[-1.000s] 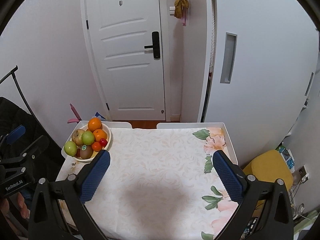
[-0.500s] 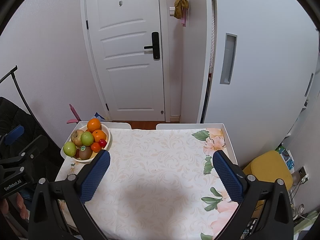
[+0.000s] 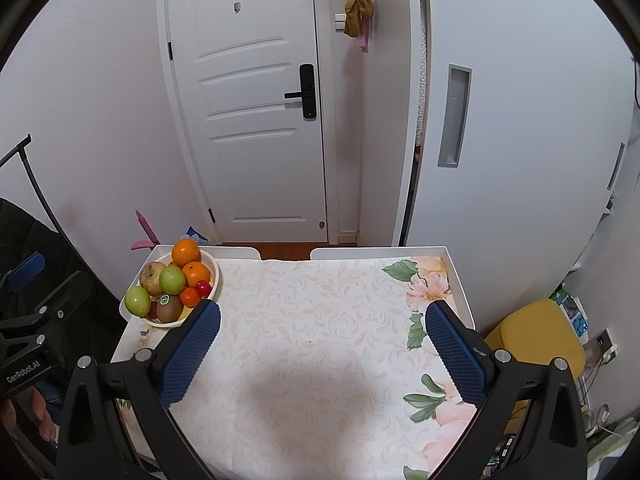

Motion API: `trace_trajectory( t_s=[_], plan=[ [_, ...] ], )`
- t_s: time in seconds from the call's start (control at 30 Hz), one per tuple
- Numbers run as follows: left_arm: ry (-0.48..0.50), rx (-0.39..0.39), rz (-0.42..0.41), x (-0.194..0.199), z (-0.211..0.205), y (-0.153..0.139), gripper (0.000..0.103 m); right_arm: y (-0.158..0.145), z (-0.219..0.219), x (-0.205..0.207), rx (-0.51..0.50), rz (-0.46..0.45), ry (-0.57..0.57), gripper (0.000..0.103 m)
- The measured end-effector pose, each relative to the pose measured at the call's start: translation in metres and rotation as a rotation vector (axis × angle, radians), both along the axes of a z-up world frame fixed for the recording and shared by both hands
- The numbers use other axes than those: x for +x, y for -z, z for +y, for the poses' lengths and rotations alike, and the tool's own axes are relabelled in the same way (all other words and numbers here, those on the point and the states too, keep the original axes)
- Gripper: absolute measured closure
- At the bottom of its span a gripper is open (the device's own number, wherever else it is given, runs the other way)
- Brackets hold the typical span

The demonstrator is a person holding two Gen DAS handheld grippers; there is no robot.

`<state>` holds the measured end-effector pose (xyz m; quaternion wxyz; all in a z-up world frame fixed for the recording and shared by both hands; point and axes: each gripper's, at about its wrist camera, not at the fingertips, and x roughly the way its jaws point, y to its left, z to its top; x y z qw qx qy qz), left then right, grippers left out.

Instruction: Organize fruits

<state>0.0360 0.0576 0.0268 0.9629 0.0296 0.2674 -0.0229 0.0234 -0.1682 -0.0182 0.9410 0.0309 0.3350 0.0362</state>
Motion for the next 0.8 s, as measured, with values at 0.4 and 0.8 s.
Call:
trace_trajectory(
  t_s=[0.4,0.8],
  plan=[
    [0.007,-0.017,0.005,0.0018,0.0027,-0.0014,0.000,-0.0003,-0.0011,0.0017,-0.004,0.000,-0.001,0.001],
    [-0.021,-0.001,-0.024,-0.0016,0.0016,-0.0035,0.000,-0.0005,-0.0003,0.0022,-0.006,-0.002,0.007,0.001]
  ],
)
